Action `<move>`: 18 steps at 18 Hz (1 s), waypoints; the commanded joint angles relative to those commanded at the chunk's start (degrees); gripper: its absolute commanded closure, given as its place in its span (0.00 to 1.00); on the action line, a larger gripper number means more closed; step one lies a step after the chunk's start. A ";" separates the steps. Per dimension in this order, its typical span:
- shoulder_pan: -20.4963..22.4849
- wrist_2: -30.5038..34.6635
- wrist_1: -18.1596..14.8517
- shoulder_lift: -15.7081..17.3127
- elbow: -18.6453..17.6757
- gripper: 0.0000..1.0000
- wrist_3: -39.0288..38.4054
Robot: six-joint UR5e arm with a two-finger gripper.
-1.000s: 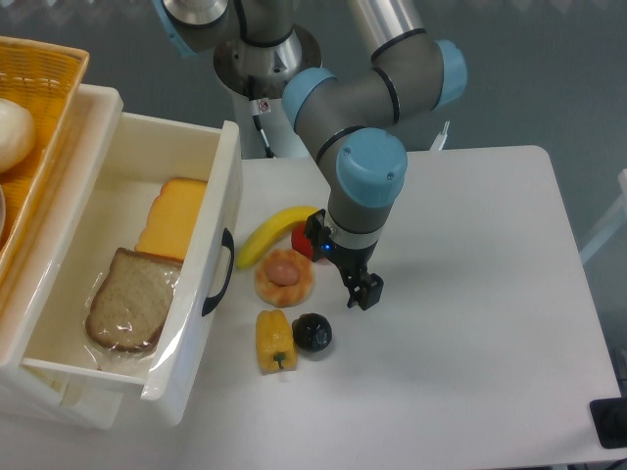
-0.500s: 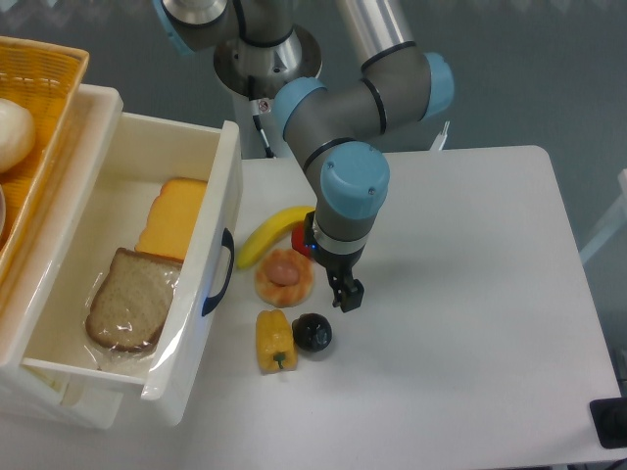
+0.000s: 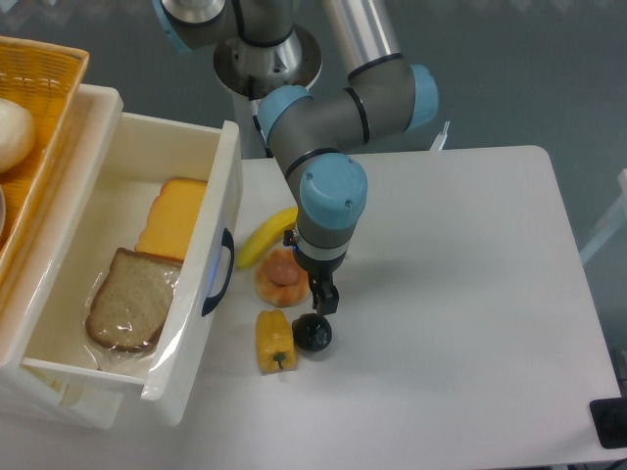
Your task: Pick up the egg
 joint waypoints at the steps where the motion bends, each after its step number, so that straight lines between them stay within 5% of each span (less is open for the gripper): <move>1: -0.09 -0.09 0.00 0.00 -0.71 0.00 0.35; 18: -3.34 -0.09 -0.09 0.35 -5.19 0.08 0.97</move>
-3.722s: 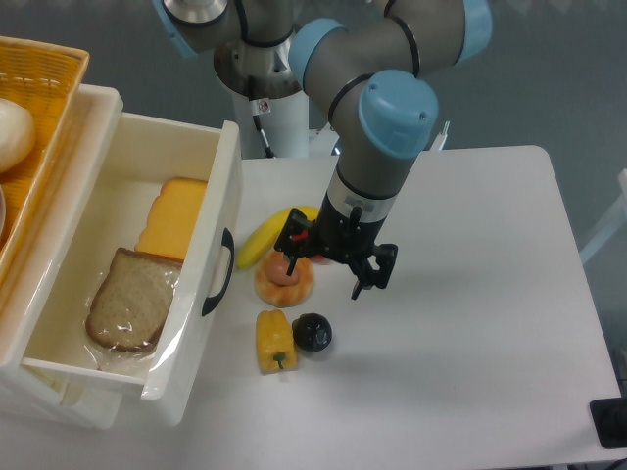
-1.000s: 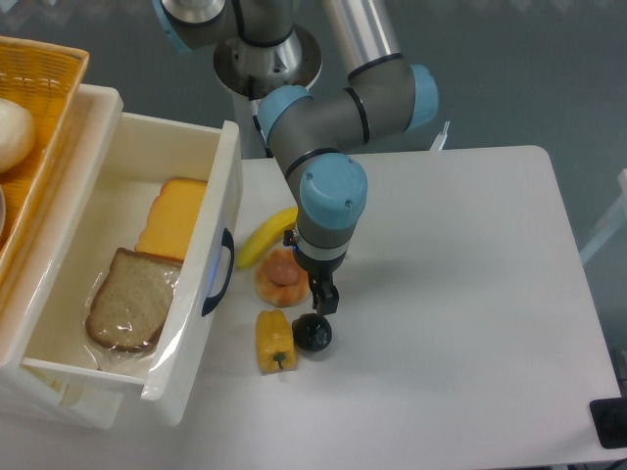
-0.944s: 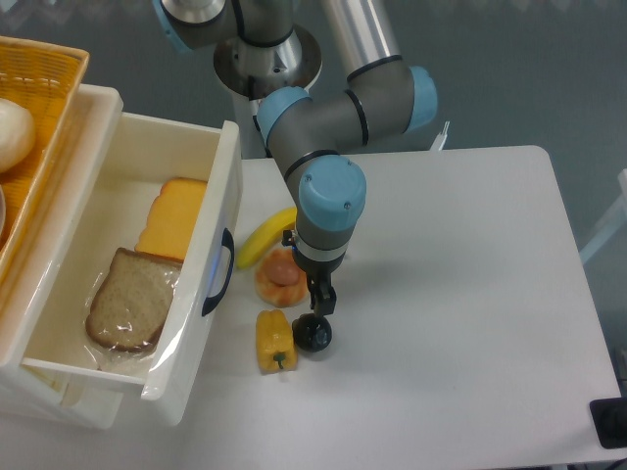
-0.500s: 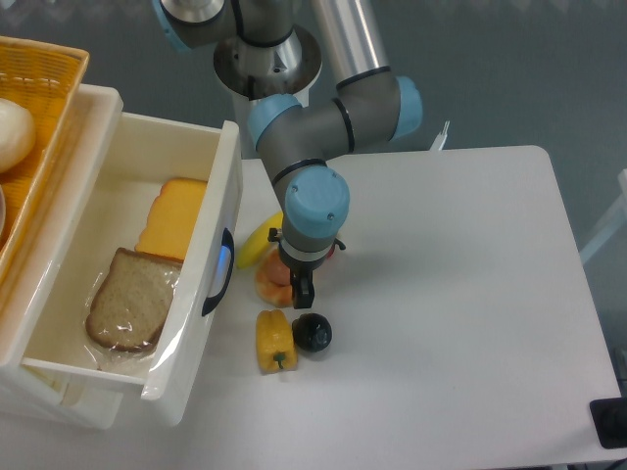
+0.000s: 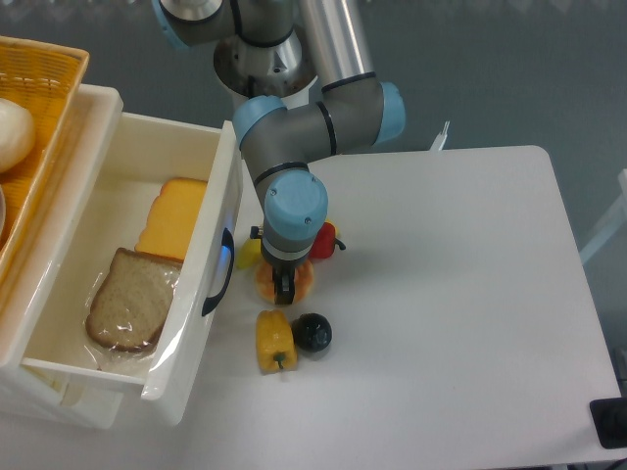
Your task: Pick up the egg
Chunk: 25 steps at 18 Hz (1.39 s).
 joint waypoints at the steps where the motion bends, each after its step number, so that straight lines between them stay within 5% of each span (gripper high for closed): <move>1: 0.00 0.00 0.09 0.00 -0.17 0.08 0.09; 12: 0.00 -0.26 0.18 -0.61 -0.62 0.09 -0.61; 22: 0.00 -0.53 0.18 -1.14 0.09 0.59 -2.72; 25: 0.09 -0.53 0.18 -1.23 0.44 0.66 -2.99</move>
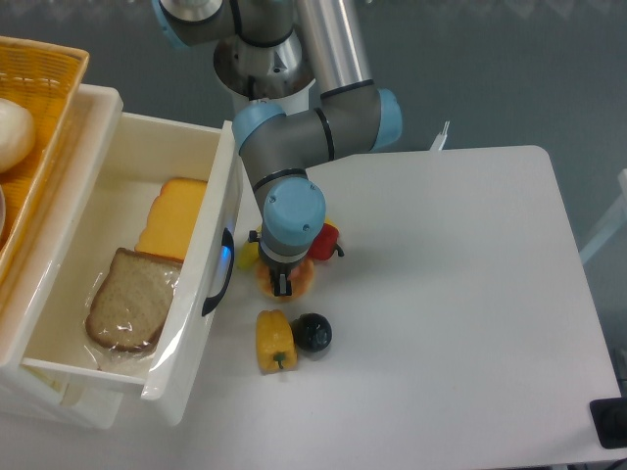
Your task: Pick up the egg
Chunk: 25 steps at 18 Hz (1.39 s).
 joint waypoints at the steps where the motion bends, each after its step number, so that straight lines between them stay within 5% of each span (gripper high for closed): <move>1: 0.00 0.09 0.00 0.00 0.18 0.71 -0.09; 6: 0.09 0.09 -0.09 0.00 0.44 0.86 -0.79; 25: 0.44 0.62 -0.79 1.49 4.92 0.86 -2.28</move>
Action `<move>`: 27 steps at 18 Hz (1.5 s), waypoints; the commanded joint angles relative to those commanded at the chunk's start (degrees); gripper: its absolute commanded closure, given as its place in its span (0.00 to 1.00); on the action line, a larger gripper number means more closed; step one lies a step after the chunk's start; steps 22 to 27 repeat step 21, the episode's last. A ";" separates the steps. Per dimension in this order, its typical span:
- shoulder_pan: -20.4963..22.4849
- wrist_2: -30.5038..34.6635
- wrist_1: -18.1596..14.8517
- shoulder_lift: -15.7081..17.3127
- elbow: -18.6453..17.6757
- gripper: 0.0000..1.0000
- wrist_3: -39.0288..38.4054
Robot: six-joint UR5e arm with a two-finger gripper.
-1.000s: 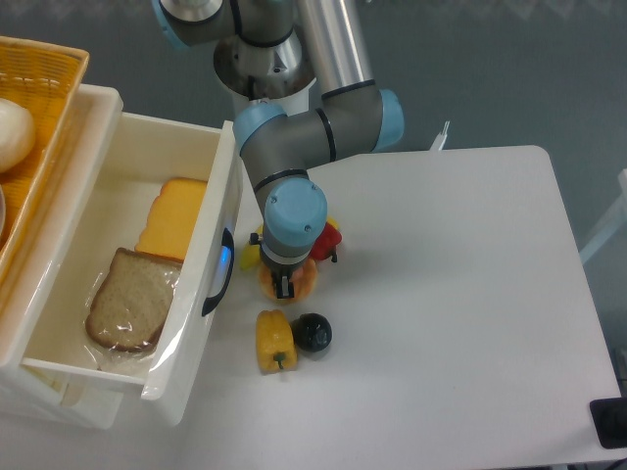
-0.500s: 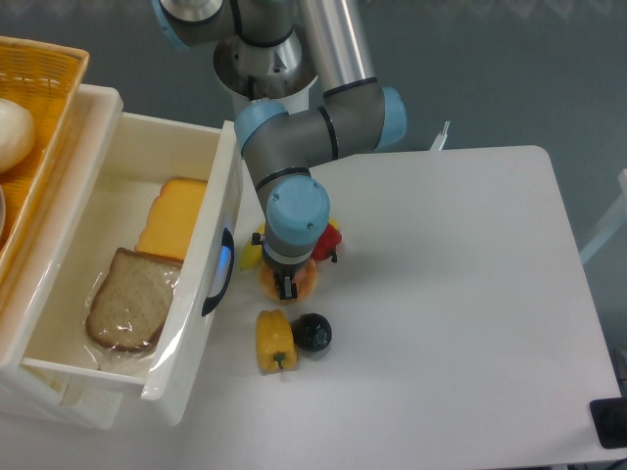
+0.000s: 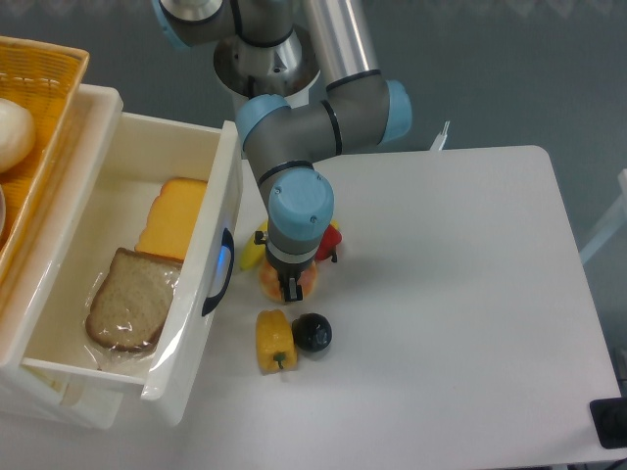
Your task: Pick up the egg
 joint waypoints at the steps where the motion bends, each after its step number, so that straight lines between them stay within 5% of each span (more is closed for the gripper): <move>1: 0.00 0.00 0.00 0.26 0.79 0.86 -0.09; 7: 0.44 -0.09 -3.34 0.79 5.89 0.86 -1.22; 27: 2.81 -1.76 -3.51 1.58 7.48 0.86 -2.29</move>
